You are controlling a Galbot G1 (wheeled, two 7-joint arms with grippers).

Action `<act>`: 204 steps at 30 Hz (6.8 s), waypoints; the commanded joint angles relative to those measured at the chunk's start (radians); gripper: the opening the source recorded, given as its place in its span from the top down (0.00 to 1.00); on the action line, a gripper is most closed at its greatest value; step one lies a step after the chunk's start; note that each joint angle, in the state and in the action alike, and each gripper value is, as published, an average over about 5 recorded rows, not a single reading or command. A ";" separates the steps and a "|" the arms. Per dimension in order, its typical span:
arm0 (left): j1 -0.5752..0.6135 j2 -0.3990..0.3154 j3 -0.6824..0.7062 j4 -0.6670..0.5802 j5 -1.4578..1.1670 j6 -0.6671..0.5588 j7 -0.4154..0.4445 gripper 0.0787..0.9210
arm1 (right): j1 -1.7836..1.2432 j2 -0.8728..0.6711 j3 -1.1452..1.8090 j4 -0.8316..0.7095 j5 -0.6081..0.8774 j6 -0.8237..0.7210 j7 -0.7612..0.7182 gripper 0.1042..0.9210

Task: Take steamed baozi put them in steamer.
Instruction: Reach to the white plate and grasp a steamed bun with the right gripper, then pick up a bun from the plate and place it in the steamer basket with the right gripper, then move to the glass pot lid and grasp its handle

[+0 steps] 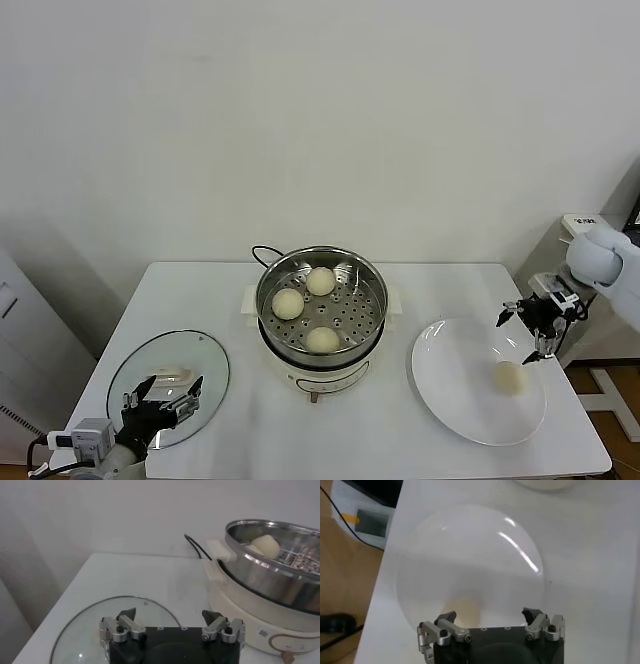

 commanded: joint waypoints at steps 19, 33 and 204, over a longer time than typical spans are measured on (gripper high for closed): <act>0.001 -0.001 0.003 0.000 0.001 -0.001 0.000 0.12 | -0.344 0.067 0.300 -0.077 -0.215 0.026 0.092 0.17; -0.004 -0.004 0.007 0.000 0.002 -0.001 0.000 0.12 | -0.285 0.037 0.231 -0.019 -0.105 -0.027 0.080 0.56; -0.294 -0.232 -0.057 0.730 2.100 -0.541 0.005 0.12 | -1.370 0.637 1.499 0.543 0.491 -0.084 1.285 0.12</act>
